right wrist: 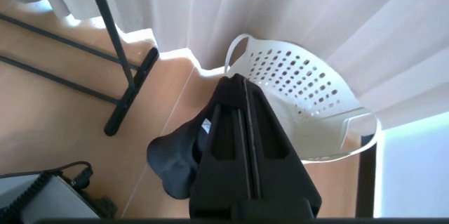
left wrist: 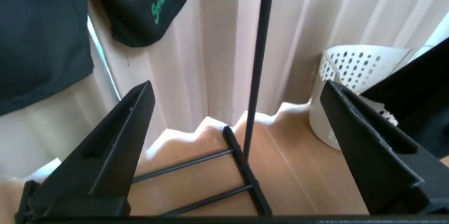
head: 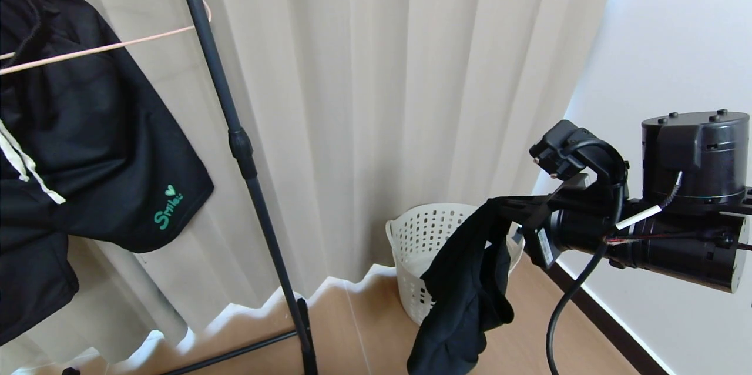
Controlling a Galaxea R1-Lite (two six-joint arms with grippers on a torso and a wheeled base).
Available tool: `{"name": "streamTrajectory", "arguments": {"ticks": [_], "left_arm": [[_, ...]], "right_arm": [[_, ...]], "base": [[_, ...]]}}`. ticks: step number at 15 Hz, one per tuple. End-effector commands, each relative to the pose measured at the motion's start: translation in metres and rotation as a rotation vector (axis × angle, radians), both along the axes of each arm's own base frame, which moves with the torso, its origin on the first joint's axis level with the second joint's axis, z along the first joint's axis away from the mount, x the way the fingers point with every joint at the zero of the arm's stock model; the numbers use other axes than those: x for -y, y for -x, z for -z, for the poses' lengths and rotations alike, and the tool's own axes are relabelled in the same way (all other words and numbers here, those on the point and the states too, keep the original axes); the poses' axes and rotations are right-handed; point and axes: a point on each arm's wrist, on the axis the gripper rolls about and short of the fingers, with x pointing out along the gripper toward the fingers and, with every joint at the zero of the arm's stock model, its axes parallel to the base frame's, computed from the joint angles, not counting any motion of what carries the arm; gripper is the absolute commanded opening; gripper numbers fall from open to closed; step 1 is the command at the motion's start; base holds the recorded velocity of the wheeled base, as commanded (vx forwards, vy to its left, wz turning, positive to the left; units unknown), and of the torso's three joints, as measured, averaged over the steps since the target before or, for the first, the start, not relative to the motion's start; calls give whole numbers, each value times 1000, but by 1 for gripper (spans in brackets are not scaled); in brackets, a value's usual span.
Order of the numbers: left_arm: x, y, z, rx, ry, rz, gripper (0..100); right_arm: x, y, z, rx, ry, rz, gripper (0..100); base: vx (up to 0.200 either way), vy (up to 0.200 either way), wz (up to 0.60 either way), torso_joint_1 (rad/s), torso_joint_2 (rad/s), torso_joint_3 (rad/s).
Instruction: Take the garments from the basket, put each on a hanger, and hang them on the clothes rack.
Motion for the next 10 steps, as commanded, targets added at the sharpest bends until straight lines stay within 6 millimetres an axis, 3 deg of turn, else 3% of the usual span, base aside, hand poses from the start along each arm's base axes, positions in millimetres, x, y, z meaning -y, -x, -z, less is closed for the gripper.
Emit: {"name": "streamTrajectory", "arguments": {"ticks": [1, 10], "left_arm": [[0, 0, 0, -2, 0, 0, 100], [0, 0, 0, -2, 0, 0, 100]], "right_arm": [[0, -1, 1, -4, 3, 2, 0], [0, -1, 2, -5, 3, 1, 0]], "base": [[0, 0, 0, 27, -403, -246], [0, 0, 0, 106, -454, -341]]}}
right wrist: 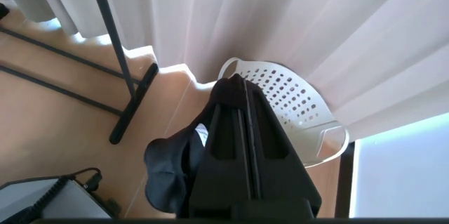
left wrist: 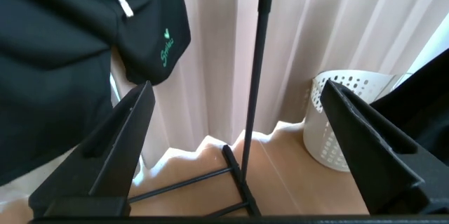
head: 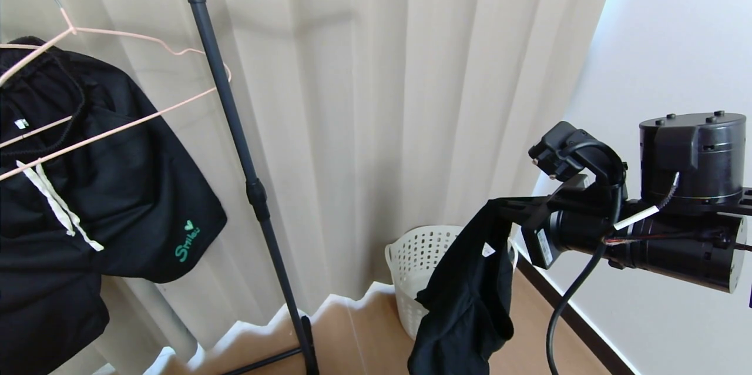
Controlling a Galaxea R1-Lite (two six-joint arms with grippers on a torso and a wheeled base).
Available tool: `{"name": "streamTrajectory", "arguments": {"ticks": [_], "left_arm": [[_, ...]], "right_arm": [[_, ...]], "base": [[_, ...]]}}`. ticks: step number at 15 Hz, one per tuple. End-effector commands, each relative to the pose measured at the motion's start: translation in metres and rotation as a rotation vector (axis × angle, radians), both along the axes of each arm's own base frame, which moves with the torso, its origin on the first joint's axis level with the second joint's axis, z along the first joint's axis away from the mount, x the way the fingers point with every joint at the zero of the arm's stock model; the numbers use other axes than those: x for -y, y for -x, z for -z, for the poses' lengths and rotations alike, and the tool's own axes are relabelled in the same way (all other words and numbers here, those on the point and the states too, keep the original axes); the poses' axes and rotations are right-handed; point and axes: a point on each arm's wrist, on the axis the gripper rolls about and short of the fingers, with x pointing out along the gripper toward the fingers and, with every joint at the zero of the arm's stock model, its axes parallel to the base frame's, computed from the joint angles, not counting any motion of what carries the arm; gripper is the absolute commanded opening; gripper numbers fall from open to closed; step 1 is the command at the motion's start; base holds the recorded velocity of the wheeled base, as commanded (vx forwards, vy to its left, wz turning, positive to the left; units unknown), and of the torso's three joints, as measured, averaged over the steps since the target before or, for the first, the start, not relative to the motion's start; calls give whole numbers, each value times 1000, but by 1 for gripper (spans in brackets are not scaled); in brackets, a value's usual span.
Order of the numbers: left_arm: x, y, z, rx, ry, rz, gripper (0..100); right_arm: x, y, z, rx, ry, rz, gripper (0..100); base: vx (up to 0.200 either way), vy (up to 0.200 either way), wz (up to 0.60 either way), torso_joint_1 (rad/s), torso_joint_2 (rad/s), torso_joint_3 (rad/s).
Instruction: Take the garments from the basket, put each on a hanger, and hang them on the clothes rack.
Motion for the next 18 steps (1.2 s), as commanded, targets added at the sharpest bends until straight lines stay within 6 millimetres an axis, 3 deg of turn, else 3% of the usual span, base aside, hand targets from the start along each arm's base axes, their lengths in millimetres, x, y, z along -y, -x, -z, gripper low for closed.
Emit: {"name": "streamTrajectory", "arguments": {"ticks": [1, 18], "left_arm": [[0, 0, 0, -1, 0, 0, 100], [0, 0, 0, -1, 1, -1, 100]], "right_arm": [[0, 0, 0, 0, 1, 0, 0], [0, 1, 3, -8, 7, -2, 0]], "base": [[0, 0, 0, 149, -471, -325], [0, 0, 0, 211, -542, -332]]}}
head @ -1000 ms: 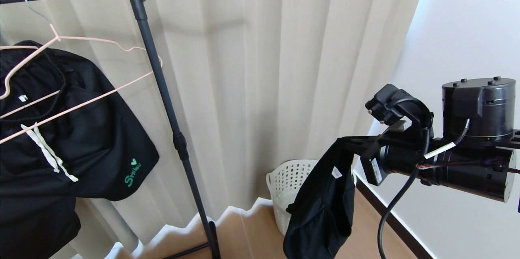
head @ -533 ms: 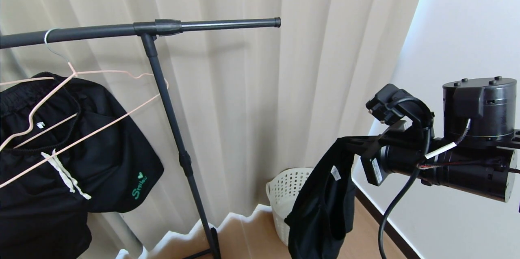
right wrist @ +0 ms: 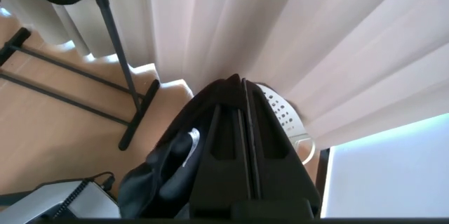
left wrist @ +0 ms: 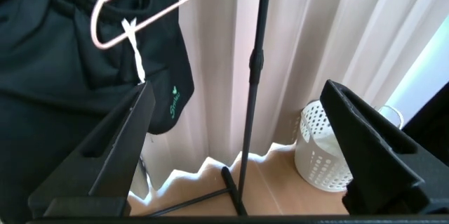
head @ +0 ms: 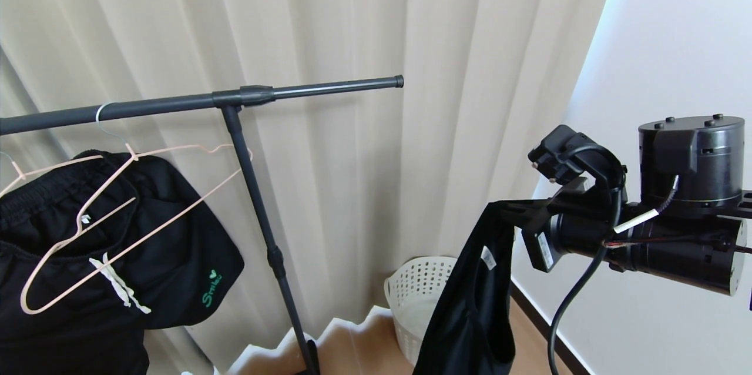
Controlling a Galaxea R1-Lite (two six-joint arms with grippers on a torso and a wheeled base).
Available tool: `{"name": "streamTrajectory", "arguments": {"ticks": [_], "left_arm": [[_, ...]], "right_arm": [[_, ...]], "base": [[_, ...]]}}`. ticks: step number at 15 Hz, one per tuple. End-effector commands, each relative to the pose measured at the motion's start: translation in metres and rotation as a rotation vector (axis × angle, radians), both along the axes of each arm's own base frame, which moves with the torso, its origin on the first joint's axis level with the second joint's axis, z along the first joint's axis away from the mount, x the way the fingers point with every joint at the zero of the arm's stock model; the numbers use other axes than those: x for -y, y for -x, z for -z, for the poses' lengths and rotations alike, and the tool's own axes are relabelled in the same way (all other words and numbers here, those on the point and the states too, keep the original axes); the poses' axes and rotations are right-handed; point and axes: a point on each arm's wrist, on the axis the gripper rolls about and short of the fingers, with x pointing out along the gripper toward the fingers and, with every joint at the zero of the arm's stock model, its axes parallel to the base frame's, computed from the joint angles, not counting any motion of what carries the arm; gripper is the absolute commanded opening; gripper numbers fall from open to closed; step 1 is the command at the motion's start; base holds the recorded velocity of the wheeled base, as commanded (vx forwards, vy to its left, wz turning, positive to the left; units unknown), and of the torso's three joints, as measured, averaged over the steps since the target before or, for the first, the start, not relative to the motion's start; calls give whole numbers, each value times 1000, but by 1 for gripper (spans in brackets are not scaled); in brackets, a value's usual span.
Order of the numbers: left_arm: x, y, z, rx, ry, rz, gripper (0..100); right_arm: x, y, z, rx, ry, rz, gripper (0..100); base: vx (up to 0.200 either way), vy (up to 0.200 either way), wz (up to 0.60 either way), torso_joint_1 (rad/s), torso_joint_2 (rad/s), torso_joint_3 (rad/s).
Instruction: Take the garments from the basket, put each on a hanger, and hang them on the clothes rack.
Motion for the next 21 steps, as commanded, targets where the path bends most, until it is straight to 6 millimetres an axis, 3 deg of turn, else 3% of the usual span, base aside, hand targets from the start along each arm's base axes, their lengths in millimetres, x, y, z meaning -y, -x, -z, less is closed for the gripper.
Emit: {"name": "streamTrajectory", "arguments": {"ticks": [1, 5, 9, 15, 18, 21], "left_arm": [[0, 0, 0, -2, 0, 0, 100], [0, 0, 0, 0, 0, 0, 100], [0, 0, 0, -2, 1, -2, 100], [0, 0, 0, -2, 1, 0, 100], [0, 0, 0, 0, 3, 0, 100], [0, 0, 0, -2, 6, 0, 100]], "right_arm": [[0, 0, 1, -2, 1, 0, 0], [1, 2, 0, 9, -5, 0, 0], [0, 1, 5, 58, -18, -3, 0], [1, 1, 5, 63, -16, -4, 0], [2, 1, 4, 65, -18, -1, 0], [3, 0, 4, 66, -19, 3, 0]], "base": [[0, 0, 0, 237, -530, -310], [0, 0, 0, 178, -405, -229], [0, 0, 0, 15, -27, -20], [0, 0, 600, 3, 2, 2], [0, 0, 0, 0, 0, 0], [-200, 0, 0, 7, 2, 2]]}}
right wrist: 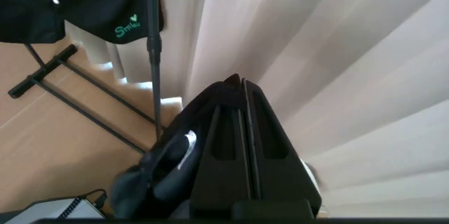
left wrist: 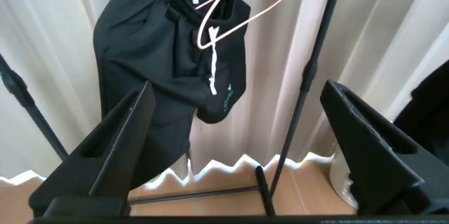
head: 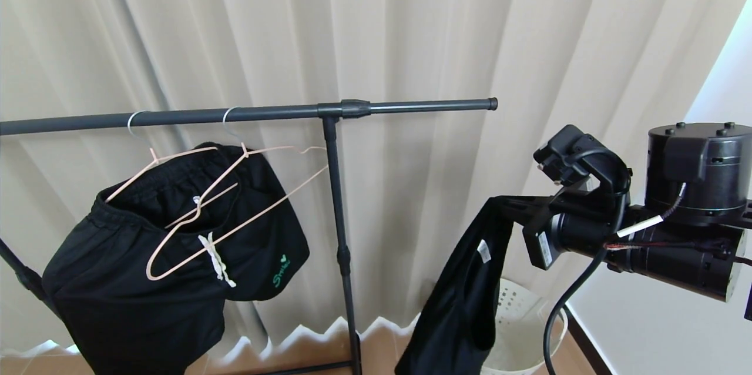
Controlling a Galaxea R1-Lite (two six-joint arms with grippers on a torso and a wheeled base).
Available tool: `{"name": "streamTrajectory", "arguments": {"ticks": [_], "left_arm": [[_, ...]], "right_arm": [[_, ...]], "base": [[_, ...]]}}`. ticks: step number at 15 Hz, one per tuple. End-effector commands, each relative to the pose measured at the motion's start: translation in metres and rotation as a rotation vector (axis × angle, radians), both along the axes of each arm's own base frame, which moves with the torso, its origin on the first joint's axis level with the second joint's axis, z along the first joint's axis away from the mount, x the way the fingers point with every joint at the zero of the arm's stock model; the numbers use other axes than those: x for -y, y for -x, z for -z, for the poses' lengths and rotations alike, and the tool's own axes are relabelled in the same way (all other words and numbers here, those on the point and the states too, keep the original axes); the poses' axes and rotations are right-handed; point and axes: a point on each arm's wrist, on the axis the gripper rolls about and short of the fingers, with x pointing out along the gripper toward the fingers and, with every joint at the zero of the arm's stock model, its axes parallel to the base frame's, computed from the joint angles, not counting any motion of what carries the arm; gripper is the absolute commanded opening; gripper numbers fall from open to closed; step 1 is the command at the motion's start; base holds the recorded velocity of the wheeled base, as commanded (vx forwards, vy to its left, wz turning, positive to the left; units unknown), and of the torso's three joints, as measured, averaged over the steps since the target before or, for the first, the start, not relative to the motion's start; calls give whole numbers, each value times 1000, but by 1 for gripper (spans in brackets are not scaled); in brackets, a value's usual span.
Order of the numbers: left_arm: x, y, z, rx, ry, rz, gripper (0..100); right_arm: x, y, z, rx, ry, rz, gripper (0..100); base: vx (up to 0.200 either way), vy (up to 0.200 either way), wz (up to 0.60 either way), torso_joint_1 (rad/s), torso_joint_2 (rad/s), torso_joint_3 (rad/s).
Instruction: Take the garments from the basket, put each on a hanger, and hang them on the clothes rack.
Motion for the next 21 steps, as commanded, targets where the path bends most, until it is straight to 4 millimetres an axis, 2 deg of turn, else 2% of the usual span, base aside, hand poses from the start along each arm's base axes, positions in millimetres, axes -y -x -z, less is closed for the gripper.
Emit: {"name": "streamTrajectory", "arguments": {"ticks": [1, 9, 11, 15, 17, 21], "left_arm": [[0, 0, 0, 0, 1, -1, 100], [0, 0, 0, 0, 3, -3, 100], [0, 0, 0, 0, 3, -4, 100], [0, 0, 0, 0, 4, -6, 100], [0, 0, 0, 0, 6, -6, 100], [0, 0, 0, 0, 6, -6, 100]], "right_arm": [[1, 0, 0, 0, 0, 2, 0], [4, -2, -1, 4, -3, 14, 0], [4, -2, -1, 4, -3, 14, 0], [4, -2, -1, 4, -3, 14, 0], [3, -2, -1, 3, -2, 14, 0], [3, -3, 0, 1, -1, 14, 0]], "base": [[0, 200, 0, 22, 12, -12], [0, 200, 0, 0, 2, 2], [-200, 200, 0, 2, 0, 5], [-200, 0, 0, 7, 5, 2], [-200, 200, 0, -5, 0, 5], [0, 200, 0, -4, 1, 5]]}}
